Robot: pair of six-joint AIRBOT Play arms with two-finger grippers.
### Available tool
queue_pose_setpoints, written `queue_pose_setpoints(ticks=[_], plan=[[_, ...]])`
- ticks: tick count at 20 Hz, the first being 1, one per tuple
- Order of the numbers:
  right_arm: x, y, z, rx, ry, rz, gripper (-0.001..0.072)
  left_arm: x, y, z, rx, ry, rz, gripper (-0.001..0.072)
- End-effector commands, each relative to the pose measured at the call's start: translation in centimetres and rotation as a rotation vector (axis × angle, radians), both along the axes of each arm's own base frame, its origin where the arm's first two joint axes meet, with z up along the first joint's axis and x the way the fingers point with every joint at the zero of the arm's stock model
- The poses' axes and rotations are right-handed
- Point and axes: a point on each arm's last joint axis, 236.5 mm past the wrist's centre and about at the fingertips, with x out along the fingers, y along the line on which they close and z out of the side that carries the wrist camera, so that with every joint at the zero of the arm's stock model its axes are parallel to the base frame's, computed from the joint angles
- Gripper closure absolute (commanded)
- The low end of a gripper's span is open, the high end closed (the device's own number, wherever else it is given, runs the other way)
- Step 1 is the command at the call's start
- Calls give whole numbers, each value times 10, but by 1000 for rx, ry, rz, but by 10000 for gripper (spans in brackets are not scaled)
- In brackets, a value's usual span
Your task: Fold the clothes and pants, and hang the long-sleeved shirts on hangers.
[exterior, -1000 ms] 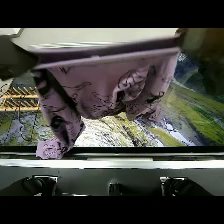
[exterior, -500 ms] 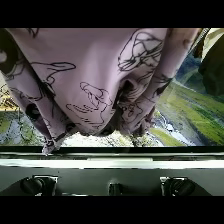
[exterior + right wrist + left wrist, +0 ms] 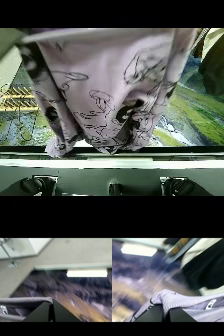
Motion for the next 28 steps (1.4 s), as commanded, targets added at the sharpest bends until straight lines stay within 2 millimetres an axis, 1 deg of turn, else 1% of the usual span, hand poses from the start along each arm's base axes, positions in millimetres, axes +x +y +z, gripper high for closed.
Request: queue_pose_setpoints(ticks=[1, 3, 4, 5, 8, 10, 12, 13, 14, 16, 18, 20, 21, 23, 25, 26, 28], plan=[[13, 2, -98, -197, 323, -34, 670, 16, 7, -75, 160, 216, 30, 681], [17, 7, -149, -294, 480, -37, 670, 25, 3, -117, 256, 320, 15, 681], [20, 9, -170, -337, 545, -40, 670, 28, 1, -139, 310, 368, 0, 680], [24, 12, -188, -369, 594, -42, 670, 29, 0, -165, 373, 430, -18, 680], [35, 19, -226, -437, 684, -42, 670, 25, 0, -240, 526, 605, -78, 681], [38, 21, -250, -491, 738, -34, 670, 15, 2, -280, 579, 699, -108, 681], [38, 21, -276, -526, 785, -33, 670, 7, 5, -313, 610, 764, -118, 681], [38, 21, -289, -543, 806, -33, 670, 6, 2, -326, 602, 777, -126, 681], [38, 21, -302, -558, 823, -31, 670, 6, -5, -336, 578, 781, -138, 681], [43, 25, -327, -563, 837, -32, 670, 7, -21, -350, 517, 783, -161, 681], [49, 34, -344, -536, 832, -28, 670, 11, -32, -360, 473, 776, -167, 681], [51, 41, -359, -504, 850, -35, 670, 19, -37, -367, 450, 763, -155, 681], [52, 44, -364, -501, 859, -28, 670, 24, -40, -370, 441, 755, -148, 681], [59, 49, -372, -494, 859, -32, 670, 31, -43, -375, 433, 747, -143, 681], [67, 54, -377, -469, 855, -49, 670, 33, -44, -382, 433, 762, -133, 681], [69, 54, -377, -469, 846, -54, 670, 35, -43, -384, 430, 768, -115, 681], [72, 47, -371, -472, 828, -83, 670, 40, -41, -381, 396, 772, -58, 681]])
